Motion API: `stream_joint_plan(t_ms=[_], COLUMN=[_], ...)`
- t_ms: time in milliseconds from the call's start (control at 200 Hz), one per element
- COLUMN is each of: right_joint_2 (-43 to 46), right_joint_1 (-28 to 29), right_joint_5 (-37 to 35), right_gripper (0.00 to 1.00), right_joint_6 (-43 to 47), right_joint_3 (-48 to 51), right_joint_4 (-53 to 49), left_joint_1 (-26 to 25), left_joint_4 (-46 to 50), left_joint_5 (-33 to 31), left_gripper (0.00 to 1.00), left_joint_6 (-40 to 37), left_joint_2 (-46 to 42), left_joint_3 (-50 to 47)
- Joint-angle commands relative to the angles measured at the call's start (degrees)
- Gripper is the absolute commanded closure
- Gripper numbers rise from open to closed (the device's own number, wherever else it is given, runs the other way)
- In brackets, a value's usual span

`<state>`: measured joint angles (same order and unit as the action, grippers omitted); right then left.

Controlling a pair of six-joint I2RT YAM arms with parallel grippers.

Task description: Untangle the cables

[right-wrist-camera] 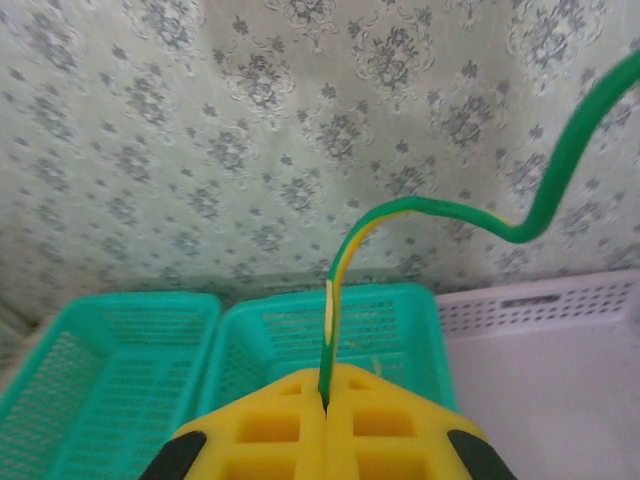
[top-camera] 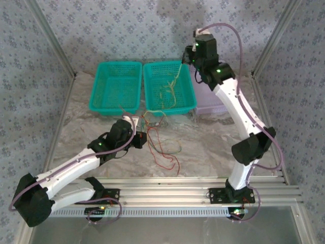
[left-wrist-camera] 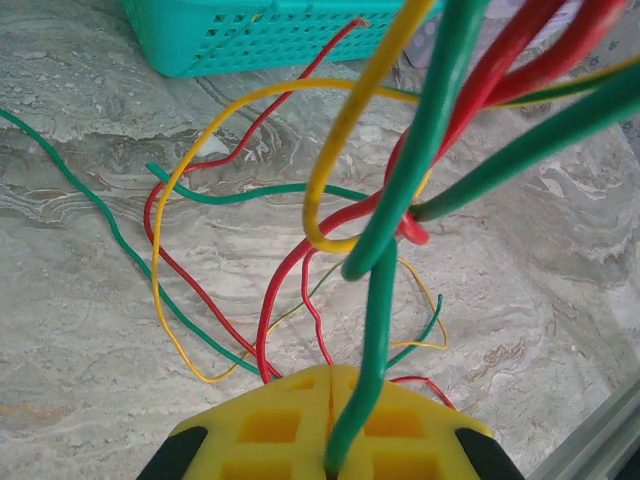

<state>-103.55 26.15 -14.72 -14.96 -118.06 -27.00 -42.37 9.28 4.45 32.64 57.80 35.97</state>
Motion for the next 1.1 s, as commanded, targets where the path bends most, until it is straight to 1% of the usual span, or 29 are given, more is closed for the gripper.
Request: stream_joint_plan(t_ms=[0,155,270,425,555,695,809,949,1019,1094], right_joint_2=[-4.47,-10.45,-16.27,-21.26,-26.05,-32.78,-36.39,-38.14,-38.11,-37.42], right_joint_1=[2.19,3.81,5.02,5.14,5.65,5.49,4.99,4.15,3.49,3.03], right_joint_5=[-10.54,-12.09,-14.5,-13.65,-9.78,-4.8,0.22,3.34,6.33,7.85], right_gripper=[1.0,1.0,1.0,1.0,1.0,1.0,1.0,1.0,1.0,0.92], right_joint_6=[9.34,12.08,14.25,14.82,13.98,10.98,8.12,5.59,4.01,3.1], right_joint_3=[-2.43,-3.04,-6.21,-5.63,-7.68,-15.19,-19.45,-21.77,-21.9,-21.89], right_joint_4=[1.58,3.08,0.64,0.93,-2.94,-12.74,-18.11,-22.7,-24.16,-24.82], left_joint_1=[0.18,0.23,0.21,0.23,0.19,0.21,0.16,0.09,0.16,0.12], left_joint_4=[0.23,0.13,0.21,0.21,0.21,0.3,0.43,0.78,0.83,0.83], left_joint_5=[-0.05,-0.06,0.03,-0.01,0.03,-0.02,-0.05,-0.01,-0.09,-0.1], left_gripper=[1.0,1.0,1.0,1.0,1.0,1.0,1.0,1.0,1.0,1.0], left_joint_6=[0.49,0.4,0.14,0.13,0.05,-0.04,-0.11,-0.11,-0.04,0.13], left_joint_2=[-1.26,-1.55,-1.37,-1.64,-1.46,-1.03,-1.19,-1.46,-1.62,-1.64], left_joint_3=[1.36,1.25,1.74,1.82,2.0,2.48,2.92,3.23,3.23,3.18])
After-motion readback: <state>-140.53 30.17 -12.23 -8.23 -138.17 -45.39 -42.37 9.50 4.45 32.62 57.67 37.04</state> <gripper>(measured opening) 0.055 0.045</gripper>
